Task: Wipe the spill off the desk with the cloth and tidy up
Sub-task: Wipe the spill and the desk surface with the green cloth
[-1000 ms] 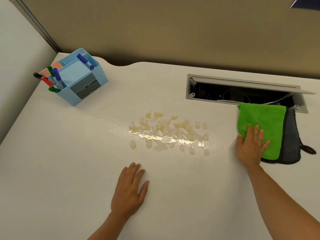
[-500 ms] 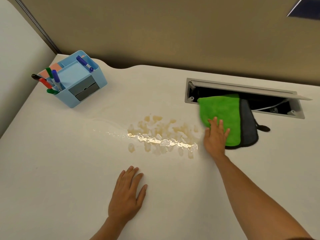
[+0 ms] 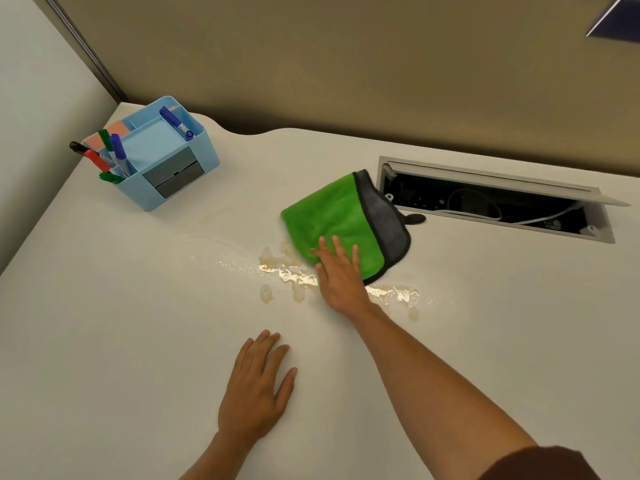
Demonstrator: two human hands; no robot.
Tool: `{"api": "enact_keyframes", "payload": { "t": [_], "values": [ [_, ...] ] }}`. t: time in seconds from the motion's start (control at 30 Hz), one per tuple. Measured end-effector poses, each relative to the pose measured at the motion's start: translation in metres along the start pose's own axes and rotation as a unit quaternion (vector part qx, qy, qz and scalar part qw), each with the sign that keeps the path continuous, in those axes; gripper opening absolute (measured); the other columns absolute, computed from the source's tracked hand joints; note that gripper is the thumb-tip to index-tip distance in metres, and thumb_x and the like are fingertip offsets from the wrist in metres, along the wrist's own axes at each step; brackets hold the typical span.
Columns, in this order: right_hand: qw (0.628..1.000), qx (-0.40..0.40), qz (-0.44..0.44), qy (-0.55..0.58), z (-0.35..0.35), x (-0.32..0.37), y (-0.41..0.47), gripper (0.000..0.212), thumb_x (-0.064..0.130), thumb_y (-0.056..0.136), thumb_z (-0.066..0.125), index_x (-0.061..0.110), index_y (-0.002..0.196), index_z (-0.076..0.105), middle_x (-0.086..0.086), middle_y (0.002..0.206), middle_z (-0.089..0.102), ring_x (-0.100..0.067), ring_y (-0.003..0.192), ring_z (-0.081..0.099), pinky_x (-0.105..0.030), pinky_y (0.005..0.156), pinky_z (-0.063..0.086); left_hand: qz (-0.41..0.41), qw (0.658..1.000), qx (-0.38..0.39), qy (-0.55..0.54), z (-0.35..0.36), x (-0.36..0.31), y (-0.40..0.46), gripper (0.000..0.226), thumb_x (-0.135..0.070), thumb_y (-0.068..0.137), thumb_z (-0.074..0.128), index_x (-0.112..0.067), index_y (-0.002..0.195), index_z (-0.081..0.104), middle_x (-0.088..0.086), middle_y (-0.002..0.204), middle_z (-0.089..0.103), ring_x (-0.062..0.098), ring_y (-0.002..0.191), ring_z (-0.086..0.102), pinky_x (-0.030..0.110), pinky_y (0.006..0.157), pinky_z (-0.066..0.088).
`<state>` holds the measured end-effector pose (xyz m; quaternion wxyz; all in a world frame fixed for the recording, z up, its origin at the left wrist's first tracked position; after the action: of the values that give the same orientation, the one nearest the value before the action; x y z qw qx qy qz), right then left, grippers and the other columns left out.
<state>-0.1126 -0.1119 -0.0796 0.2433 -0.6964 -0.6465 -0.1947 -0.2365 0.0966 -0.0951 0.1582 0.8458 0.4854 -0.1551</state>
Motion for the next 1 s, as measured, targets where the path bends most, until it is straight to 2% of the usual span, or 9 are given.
{"api": "enact_keyframes", "payload": {
  "t": [0.2, 0.33, 0.47, 0.63, 0.83, 0.93, 1.0],
  "values": [
    [0.996, 0.052, -0.07, 0.027, 0.001, -0.006, -0.021, 0.04, 0.023, 0.104, 0.034, 0.018, 0.142, 0.045, 0.002, 0.158, 0.031, -0.011, 0.15, 0.009, -0.039, 0.121, -0.014, -0.001, 1.0, -0.001, -0.004, 0.0, 0.0, 0.0, 0.042, -0.04, 0.094, 0.048, -0.011, 0.121, 0.062, 0.008, 0.136, 0.056, 0.023, 0.135, 0.042, 0.045, 0.113, 0.032],
    [0.995, 0.063, -0.044, 0.056, -0.021, -0.034, -0.03, 0.044, 0.025, 0.104, 0.038, 0.022, 0.148, 0.038, -0.002, 0.157, 0.033, -0.008, 0.149, 0.013, -0.039, 0.122, -0.01, -0.005, 1.0, 0.006, -0.007, -0.003, -0.001, 0.0, 0.043, -0.042, 0.095, 0.047, -0.012, 0.121, 0.063, 0.006, 0.137, 0.056, 0.021, 0.135, 0.041, 0.041, 0.115, 0.028],
    [0.996, 0.026, -0.003, 0.082, -0.042, -0.067, -0.054, 0.041, 0.02, 0.102, 0.042, 0.021, 0.143, 0.046, -0.001, 0.155, 0.037, -0.01, 0.149, 0.015, -0.036, 0.12, -0.013, -0.007, 1.0, 0.01, -0.008, -0.004, -0.001, 0.001, 0.044, -0.042, 0.095, 0.045, -0.012, 0.122, 0.062, 0.007, 0.136, 0.056, 0.022, 0.135, 0.042, 0.04, 0.115, 0.027],
    [0.988, -0.052, 0.086, 0.117, -0.07, -0.109, -0.096, 0.039, 0.013, 0.101, 0.046, 0.019, 0.139, 0.05, -0.01, 0.155, 0.036, -0.011, 0.148, 0.018, -0.035, 0.121, -0.012, -0.005, 1.0, 0.002, -0.013, -0.006, -0.002, 0.0, 0.043, -0.042, 0.095, 0.045, -0.012, 0.121, 0.062, 0.007, 0.135, 0.056, 0.022, 0.134, 0.043, 0.039, 0.115, 0.027],
    [0.964, -0.135, 0.188, 0.128, -0.065, -0.116, -0.145, 0.039, 0.015, 0.101, 0.044, 0.019, 0.139, 0.051, -0.008, 0.157, 0.032, -0.017, 0.15, 0.013, -0.038, 0.121, -0.012, 0.0, 1.0, -0.003, -0.013, -0.004, 0.001, 0.0, 0.042, -0.041, 0.095, 0.046, -0.013, 0.123, 0.061, 0.006, 0.136, 0.055, 0.022, 0.135, 0.042, 0.039, 0.116, 0.027],
    [0.961, -0.161, 0.192, 0.115, -0.054, -0.108, -0.162, 0.038, 0.011, 0.1, 0.045, 0.015, 0.137, 0.053, -0.008, 0.156, 0.033, -0.006, 0.147, 0.014, -0.039, 0.121, -0.014, -0.001, 1.0, -0.003, -0.017, -0.003, 0.001, 0.0, 0.041, -0.041, 0.096, 0.046, -0.014, 0.122, 0.06, 0.005, 0.136, 0.055, 0.023, 0.135, 0.042, 0.041, 0.116, 0.028],
    [0.963, -0.161, 0.189, 0.101, -0.045, -0.101, -0.171, 0.038, 0.009, 0.099, 0.046, 0.014, 0.136, 0.054, -0.006, 0.154, 0.037, -0.004, 0.146, 0.014, -0.041, 0.12, -0.014, -0.001, 1.0, -0.006, -0.018, -0.002, 0.002, 0.0, 0.04, -0.041, 0.096, 0.046, -0.013, 0.122, 0.06, 0.005, 0.136, 0.055, 0.023, 0.135, 0.042, 0.041, 0.115, 0.028]
  ]
}}
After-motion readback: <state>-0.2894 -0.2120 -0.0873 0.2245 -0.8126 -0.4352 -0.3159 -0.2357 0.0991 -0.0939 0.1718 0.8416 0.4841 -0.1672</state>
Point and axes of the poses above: each hand's wrist, its own y-axis towards the middle knuckle, its own z-axis out of the palm, x = y × z, the point moved 4 cm from there along y, towards the middle knuckle
